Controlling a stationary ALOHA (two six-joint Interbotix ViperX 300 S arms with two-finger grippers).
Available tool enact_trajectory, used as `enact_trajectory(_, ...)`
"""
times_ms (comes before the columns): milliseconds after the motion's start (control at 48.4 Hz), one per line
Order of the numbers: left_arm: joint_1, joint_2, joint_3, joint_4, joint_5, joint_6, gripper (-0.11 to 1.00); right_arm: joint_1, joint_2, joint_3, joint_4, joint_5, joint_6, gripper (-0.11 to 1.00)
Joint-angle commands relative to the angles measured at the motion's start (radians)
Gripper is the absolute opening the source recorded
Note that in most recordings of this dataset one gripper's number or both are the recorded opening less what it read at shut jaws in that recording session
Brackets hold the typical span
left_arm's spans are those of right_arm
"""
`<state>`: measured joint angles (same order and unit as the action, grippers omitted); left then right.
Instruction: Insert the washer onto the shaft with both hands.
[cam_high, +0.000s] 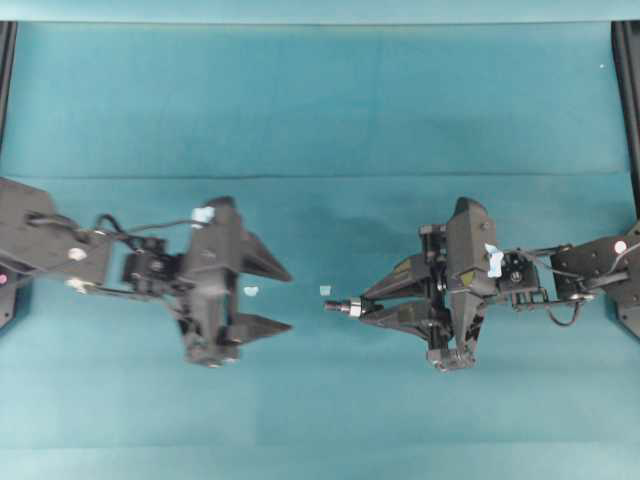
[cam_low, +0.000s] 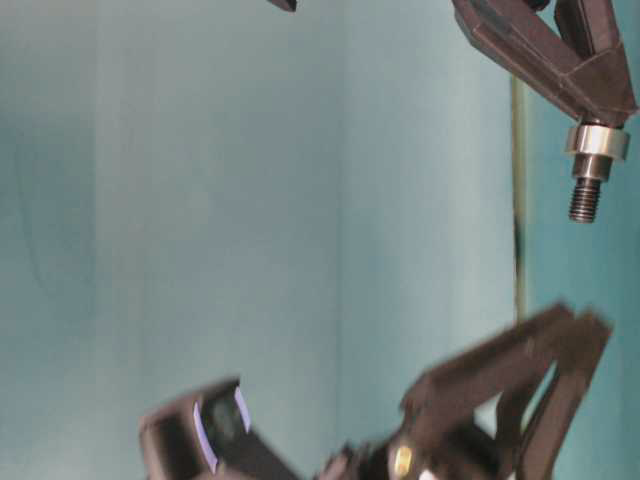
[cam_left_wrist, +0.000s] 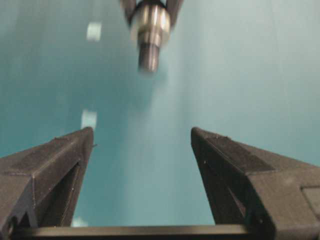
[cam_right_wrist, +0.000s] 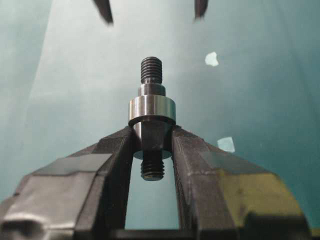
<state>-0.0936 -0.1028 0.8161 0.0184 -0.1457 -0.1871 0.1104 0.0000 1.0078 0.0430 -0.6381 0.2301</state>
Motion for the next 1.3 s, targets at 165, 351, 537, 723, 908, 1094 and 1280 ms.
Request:
enact_trajectory(165,-0.002,-0.091,0.055,0.002,0.003,0.000,0.86,0.000,-0.009,-0.012,0.002,0.006,0.000,0.00)
enact_trajectory(351,-0.002,-0.114,0.074,0.002,0.003,0.002,0.86,0.000,-0.009,-0.014,0.002,0.005,0.000,0.00)
enact_trajectory(537,-0.002,-0.114,0.074,0.003,0.003,0.000,0.86,0.000,-0.009,-0.014,0.002,0.006,0.000,0.00)
enact_trajectory(723,-0.002,-0.114,0.074,0.003,0.008,0.000,0.86,0.000,-0.009,-0.014,0.002,0.006,0.000,0.00)
enact_trajectory(908,-0.002,-0.114,0.075,0.003,0.017,0.000,0.86,0.000,-0.009,-0.012,0.002,0.006,0.000,0.00)
enact_trajectory(1094,-0.002,-0.114,0.074,0.003,0.015,0.002,0.86,0.000,-0.009,-0.014,0.002,0.005,0.000,0.00)
enact_trajectory(1280,-0.002,-0.115,0.074,0.003,0.015,0.000,0.86,0.000,-0.009,-0.012,0.002,0.006,0.000,0.00)
